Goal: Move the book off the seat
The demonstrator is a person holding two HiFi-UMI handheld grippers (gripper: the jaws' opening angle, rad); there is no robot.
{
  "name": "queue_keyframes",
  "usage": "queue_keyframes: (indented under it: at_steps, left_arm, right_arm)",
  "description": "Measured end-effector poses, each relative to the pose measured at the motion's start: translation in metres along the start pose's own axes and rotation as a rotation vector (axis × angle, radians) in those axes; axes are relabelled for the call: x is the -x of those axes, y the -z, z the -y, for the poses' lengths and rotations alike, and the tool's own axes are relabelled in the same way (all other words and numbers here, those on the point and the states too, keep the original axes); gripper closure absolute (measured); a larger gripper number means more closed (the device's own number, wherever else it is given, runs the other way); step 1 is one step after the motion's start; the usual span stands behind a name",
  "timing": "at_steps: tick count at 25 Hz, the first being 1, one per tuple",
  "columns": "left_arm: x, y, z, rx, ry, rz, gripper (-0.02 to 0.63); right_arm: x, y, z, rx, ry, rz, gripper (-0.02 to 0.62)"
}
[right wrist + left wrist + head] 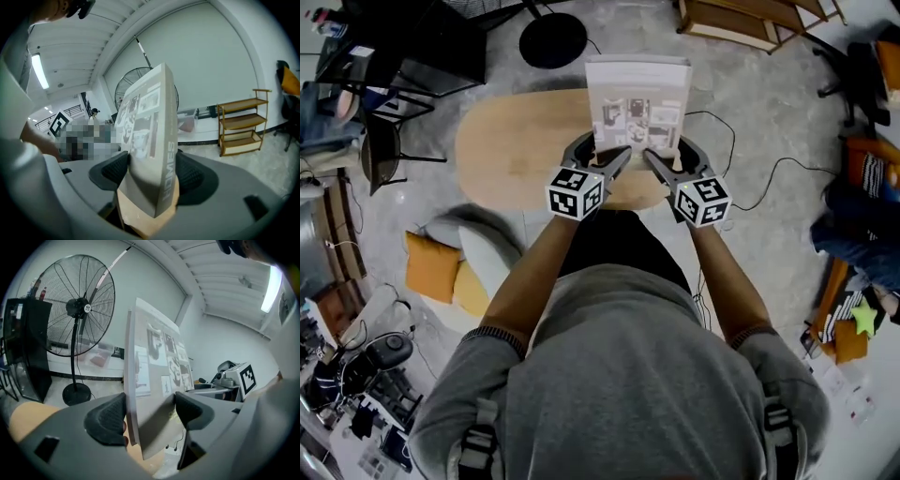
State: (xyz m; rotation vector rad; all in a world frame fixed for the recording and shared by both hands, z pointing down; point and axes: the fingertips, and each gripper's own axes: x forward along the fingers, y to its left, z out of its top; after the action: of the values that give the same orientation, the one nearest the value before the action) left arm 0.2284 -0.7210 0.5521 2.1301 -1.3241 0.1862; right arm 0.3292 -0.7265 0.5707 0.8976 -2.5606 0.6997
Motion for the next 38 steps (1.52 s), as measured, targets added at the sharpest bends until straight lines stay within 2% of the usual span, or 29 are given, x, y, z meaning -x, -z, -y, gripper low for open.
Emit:
queue_keyframes:
  at_steps: [12,22,33,38]
  left_arm:
    - [-0.071,0.101,-0.065,0.111,0.019,-0.166,0.256]
    - [-0.116,0.201,-0.091,0.225,0.035,-0.269,0.256]
    - [-0.149,0.272,-0.148,0.309,0.029,-0.367,0.256]
    - [-0.155,0.29,-0.167,0.355,0.018,-0.408,0.256]
  right_arm:
    - [-0.069,0.102,0.052,-0.119,0.029,-0.152,0.262]
    - [-0.095,0.202,0.089,-0.224,0.058,-0.254,0.261]
    - [-0.151,0.276,0.108,-0.326,0.069,-0.358,0.256]
    - [-0.171,0.286,0.111,-0.371,0.08,-0.401,0.25]
